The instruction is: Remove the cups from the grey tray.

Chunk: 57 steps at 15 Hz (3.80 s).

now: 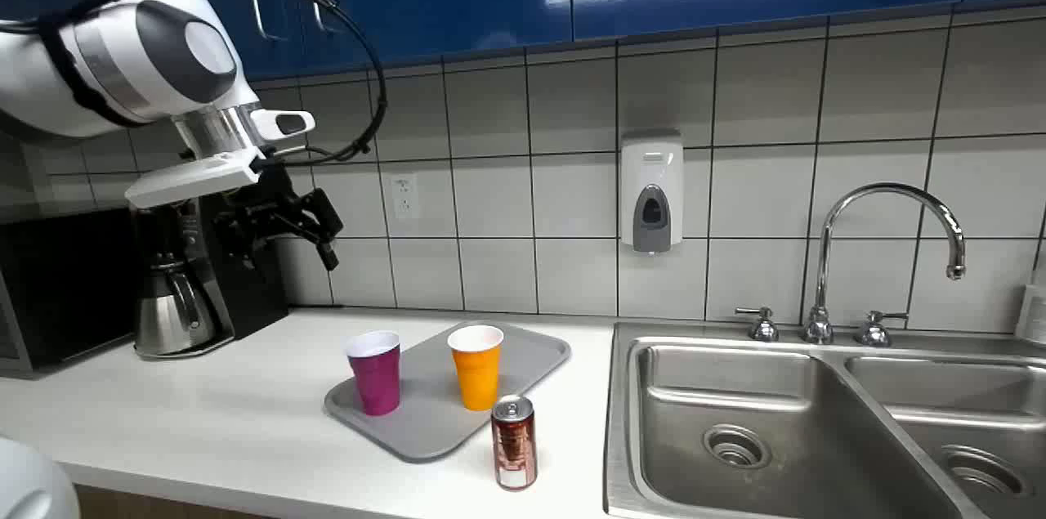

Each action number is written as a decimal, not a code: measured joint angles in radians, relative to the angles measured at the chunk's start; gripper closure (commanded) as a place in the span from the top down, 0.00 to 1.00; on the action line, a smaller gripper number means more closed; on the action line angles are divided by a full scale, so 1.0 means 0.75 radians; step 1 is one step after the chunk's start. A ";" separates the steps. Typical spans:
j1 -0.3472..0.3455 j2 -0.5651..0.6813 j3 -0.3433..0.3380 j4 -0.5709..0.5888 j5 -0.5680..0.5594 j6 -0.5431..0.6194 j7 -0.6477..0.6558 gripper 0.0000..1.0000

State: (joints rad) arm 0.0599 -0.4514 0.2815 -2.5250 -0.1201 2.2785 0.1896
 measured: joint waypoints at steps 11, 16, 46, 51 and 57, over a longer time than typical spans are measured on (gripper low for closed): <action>0.010 0.020 -0.027 0.000 0.000 0.017 -0.003 1.00; 0.020 0.076 -0.069 0.000 0.001 0.090 -0.027 1.00; 0.062 0.778 -0.144 0.352 0.029 0.292 -0.218 1.00; 0.062 0.828 -0.147 0.366 0.029 0.292 -0.219 1.00; 0.062 0.861 -0.148 0.376 0.029 0.292 -0.219 1.00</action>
State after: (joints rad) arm 0.1067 0.1943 0.1706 -2.2428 -0.0981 2.4977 0.0254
